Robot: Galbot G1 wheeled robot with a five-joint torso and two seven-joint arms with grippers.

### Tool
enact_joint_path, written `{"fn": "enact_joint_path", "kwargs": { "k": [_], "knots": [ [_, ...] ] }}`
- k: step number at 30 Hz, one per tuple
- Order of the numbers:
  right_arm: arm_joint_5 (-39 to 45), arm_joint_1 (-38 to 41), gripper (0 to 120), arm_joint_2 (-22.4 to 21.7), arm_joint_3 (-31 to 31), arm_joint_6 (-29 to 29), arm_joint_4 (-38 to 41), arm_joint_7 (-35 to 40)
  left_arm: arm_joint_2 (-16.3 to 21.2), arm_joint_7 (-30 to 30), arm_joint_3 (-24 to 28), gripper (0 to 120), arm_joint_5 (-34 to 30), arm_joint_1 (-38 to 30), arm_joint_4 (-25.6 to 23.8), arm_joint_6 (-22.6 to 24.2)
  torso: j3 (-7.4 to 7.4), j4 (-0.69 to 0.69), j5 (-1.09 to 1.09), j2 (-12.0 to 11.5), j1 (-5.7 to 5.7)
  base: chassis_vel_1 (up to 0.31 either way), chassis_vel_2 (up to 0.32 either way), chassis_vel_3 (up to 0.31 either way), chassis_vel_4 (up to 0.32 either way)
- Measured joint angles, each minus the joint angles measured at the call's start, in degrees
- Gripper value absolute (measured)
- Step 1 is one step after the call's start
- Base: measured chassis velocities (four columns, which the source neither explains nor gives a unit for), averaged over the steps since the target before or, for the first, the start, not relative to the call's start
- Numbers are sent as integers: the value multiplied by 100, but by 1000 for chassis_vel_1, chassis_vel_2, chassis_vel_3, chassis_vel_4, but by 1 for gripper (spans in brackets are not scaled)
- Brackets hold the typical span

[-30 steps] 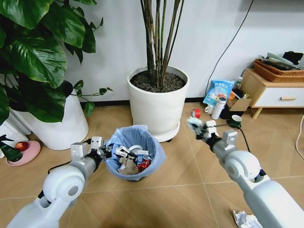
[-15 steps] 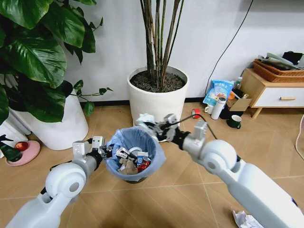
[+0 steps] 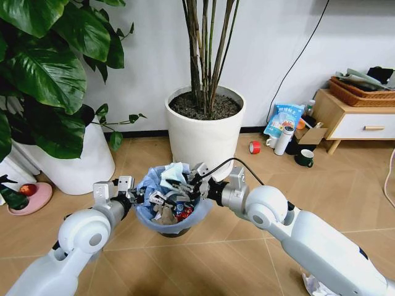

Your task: Pick up the trash bin and place the garbage on the floor into it.

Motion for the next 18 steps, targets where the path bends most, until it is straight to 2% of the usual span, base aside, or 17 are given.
{"fn": "enact_joint_path", "kwargs": {
  "k": [1, 2, 4, 5, 7, 9, 13, 18],
  "knots": [
    [-16, 11, 48, 5, -24, 0, -8, -18, -1, 0, -1, 0, 4, 0, 1, 0, 0, 0, 1, 0, 0, 0, 0, 0, 0],
    [-16, 11, 48, 5, -24, 0, -8, -18, -1, 0, -1, 0, 4, 0, 1, 0, 0, 0, 1, 0, 0, 0, 0, 0, 0],
    [-69, 17, 62, 17, -55, -3, -19, -48, 4, 2, -12, 0, 5, 0, 1, 0, 0, 0, 0, 0, 0, 0, 0, 0, 0],
    [-69, 17, 62, 17, -55, -3, -19, -48, 4, 2, -12, 0, 5, 0, 1, 0, 0, 0, 0, 0, 0, 0, 0, 0, 0],
    [-193, 19, 71, 16, -68, 16, -52, -84, 12, 3, -27, 0, 9, 0, 0, -2, 0, 0, 1, 0, 0, 0, 0, 0, 0],
    [-216, 19, 74, 12, -68, 22, -55, -96, 13, 4, -33, 0, 9, 0, -1, -3, 0, 0, 1, 0, 0, 0, 0, 0, 0],
    [-228, -8, 94, 30, 9, 80, -41, -26, -10, 9, -36, 0, 28, 6, -3, -14, 0, 1, 1, 0, 0, 0, 0, 0, 0],
    [-166, -97, 100, 52, 277, 114, 63, 166, -32, 10, -38, 0, 41, 6, 1, -18, 0, 1, 1, 0, 0, 0, 0, 0, 0]
  ]
}}
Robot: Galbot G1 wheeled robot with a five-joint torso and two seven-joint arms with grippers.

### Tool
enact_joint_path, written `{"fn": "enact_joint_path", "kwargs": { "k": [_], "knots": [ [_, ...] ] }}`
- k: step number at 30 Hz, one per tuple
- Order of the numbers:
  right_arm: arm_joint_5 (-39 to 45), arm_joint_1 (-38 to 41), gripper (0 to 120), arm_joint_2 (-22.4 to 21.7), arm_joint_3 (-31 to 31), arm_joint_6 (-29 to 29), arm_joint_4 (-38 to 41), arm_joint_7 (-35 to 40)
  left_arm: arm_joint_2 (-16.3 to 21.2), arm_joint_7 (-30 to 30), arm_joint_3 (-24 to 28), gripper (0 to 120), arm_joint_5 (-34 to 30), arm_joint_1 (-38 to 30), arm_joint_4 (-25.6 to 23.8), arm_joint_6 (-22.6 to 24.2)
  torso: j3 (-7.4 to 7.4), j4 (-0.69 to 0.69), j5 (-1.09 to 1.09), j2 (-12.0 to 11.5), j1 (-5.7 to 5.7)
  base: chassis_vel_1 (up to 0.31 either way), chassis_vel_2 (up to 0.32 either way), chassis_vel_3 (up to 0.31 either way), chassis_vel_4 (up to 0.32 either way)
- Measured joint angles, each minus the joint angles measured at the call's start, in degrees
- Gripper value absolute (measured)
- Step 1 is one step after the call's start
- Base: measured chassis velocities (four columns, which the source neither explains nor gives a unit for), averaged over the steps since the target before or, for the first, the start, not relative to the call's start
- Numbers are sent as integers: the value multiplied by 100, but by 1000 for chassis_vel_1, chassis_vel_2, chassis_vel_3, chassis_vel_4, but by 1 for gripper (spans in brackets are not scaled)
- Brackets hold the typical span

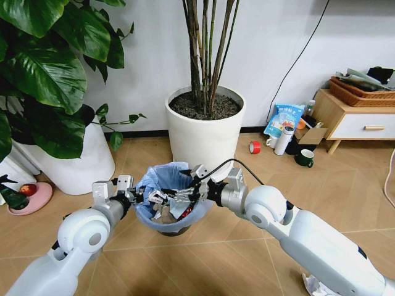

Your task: Pick up the trash bin and place the garbage on the floor into it.

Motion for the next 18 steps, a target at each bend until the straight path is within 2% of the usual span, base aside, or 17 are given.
{"fn": "enact_joint_path", "kwargs": {
  "k": [3, 12, 15, 16, 18],
  "knots": [
    [48, -259, 100, -73, 483, 29, 160, 226, -21, 2, -19, 0, 18, 11, 5, -2, 0, 0, 0, 0, 0, 0, 0, 0, 0],
    [36, -1163, 100, -238, 1357, 142, 331, 1103, -78, 22, -59, 0, 124, 76, -18, -13, 0, -1, 1, 0, 0, 0, 0, 0, 0],
    [-398, -1834, 100, -232, 2108, 147, 347, 1194, -91, 81, -83, 0, 249, 118, -31, -26, -1, -1, 1, 0, 0, 0, 0, 0, 0],
    [-398, -1834, 100, -232, 2108, 147, 347, 1194, -91, 81, -83, 0, 249, 118, -31, -26, -1, -1, 1, 0, 0, 0, 0, 0, 0],
    [-795, -2422, 100, -181, 2719, 185, 365, 1143, -111, 200, -99, 0, 455, 157, -25, -59, 0, -2, 0, 0, 0, 0, 0, 0, 0]
  ]
}}
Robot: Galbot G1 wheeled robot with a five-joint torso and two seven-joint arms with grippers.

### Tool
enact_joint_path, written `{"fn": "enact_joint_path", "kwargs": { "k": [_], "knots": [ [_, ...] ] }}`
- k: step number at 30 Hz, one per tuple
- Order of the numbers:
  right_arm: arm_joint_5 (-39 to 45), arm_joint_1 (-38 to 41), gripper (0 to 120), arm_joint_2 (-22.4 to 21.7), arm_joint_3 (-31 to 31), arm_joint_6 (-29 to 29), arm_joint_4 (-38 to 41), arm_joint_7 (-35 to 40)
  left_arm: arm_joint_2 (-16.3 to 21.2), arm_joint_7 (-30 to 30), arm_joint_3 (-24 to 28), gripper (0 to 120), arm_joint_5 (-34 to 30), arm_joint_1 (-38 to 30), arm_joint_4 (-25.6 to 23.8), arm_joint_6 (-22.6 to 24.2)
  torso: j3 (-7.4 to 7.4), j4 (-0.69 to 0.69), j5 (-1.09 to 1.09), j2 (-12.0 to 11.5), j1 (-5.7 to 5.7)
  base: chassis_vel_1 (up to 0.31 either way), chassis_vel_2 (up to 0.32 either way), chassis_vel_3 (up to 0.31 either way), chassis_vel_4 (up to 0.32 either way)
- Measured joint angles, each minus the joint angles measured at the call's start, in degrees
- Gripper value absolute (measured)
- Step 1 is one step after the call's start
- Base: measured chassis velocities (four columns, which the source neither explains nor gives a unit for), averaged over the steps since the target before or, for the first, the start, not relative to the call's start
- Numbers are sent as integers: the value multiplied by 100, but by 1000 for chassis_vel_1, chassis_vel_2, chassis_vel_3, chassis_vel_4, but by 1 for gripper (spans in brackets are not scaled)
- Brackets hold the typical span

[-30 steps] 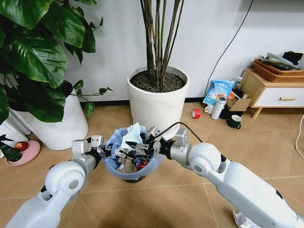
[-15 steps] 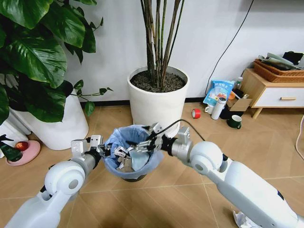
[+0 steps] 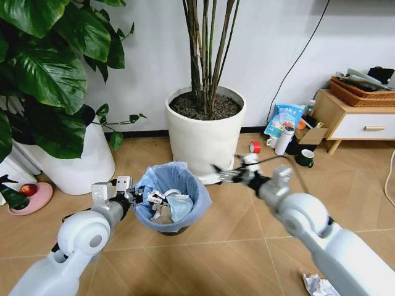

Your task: Pick up the trash bin and place the garbage on the floor into it.

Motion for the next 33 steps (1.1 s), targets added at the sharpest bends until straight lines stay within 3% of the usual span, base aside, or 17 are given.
{"fn": "enact_joint_path", "kwargs": {
  "k": [4, 5, 9, 12, 13, 16, 26, 28, 29, 33],
  "knots": [
    [-328, -599, 100, 155, 579, 33, 2, -63, -49, 102, -87, 0, 210, 166, -64, -25, -1, -4, -1, 0, 0, 0, 0, 0, 0],
    [-440, -861, 100, 255, 810, 37, -34, -77, -93, 88, -135, 0, 237, 285, -153, -30, -1, 3, 3, 0, 0, 0, 0, 0, 0],
    [-587, -1174, 100, 346, 1066, 86, -74, -111, -129, 61, -140, 0, 243, 288, -177, -30, -1, 4, -1, 0, -1, 0, 0, 0, 0],
    [-1042, -2114, 100, 493, 2120, 687, -619, -1251, -170, 55, -139, 0, 252, 297, -232, -32, 0, 0, 1, 0, 0, 0, 0, 0, 0],
    [-1042, -2114, 100, 493, 2120, 687, -619, -1251, -170, 55, -139, 0, 252, 297, -232, -32, 0, 0, 1, 0, 0, 0, 0, 0, 0],
    [-1489, -2701, 100, 701, 2807, 1459, -1190, -2004, -198, 62, -137, 0, 265, 309, -248, -32, 0, 1, 1, 0, -1, 0, 0, 0, 0],
    [-1968, -3615, 100, 1227, 3383, 2523, -2017, -2756, -256, 102, -95, 0, 308, 335, -266, -32, 0, -3, -2, 0, -1, 0, 0, 0, 0],
    [-1973, -3746, 100, 1294, 3479, 2687, -2137, -2811, -267, 130, -81, 0, 324, 340, -266, -32, -1, 10, 1, 1, -1, 0, 0, 0, 0],
    [-1975, -3920, 100, 1367, 3541, 2764, -2334, -2838, -277, 143, -70, 0, 346, 344, -264, -32, 0, 1, -3, 0, -1, 0, 0, 0, 0],
    [-1997, -4004, 100, 1508, 3582, 2890, -2839, -2831, -310, 174, -35, 0, 368, 349, -258, -32, 0, 0, 3, 1, 0, 0, 0, 0, 0]
  ]
}}
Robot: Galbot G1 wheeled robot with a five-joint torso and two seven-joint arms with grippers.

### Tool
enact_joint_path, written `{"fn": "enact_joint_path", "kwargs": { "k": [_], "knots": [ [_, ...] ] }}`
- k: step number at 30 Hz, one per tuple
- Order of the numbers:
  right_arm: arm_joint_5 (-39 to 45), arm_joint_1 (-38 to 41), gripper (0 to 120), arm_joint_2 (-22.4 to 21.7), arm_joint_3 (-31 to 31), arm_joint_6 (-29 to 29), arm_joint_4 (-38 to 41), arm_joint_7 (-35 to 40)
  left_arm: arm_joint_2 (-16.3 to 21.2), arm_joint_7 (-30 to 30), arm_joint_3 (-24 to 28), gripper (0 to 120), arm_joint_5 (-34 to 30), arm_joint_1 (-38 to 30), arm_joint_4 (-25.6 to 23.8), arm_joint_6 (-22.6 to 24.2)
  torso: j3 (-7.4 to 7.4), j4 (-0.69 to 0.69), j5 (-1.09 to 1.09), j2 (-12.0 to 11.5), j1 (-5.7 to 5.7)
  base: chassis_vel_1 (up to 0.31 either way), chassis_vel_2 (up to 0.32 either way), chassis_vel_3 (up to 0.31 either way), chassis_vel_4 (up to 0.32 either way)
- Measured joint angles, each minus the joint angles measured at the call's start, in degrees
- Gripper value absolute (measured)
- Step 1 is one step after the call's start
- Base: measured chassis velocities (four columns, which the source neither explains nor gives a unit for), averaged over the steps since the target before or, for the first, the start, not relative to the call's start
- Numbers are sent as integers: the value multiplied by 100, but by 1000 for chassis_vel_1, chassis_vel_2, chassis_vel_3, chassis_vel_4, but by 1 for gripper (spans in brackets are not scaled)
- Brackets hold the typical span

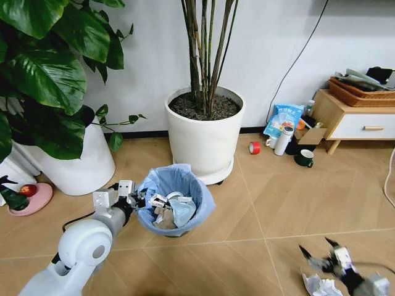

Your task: Pick up the trash bin and place the garbage on the floor into it.

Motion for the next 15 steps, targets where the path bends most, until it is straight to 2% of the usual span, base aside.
{"fn": "enact_joint_path", "kwargs": {
  "k": [8, 15],
  "knots": [
    [7, 126, 100, 25, 69, 157, -844, 58, -50, 21, 99, 0, 29, -21, 39, 0, 0, 2, -6, 0, 0, 0, 0, 0, 0],
    [-97, 367, 100, 168, -39, 204, -1156, 79, -78, 28, 153, 0, 53, -29, 42, -1, 0, 2, -3, 0, 0, 0, 0, 0, 0]
  ]
}}
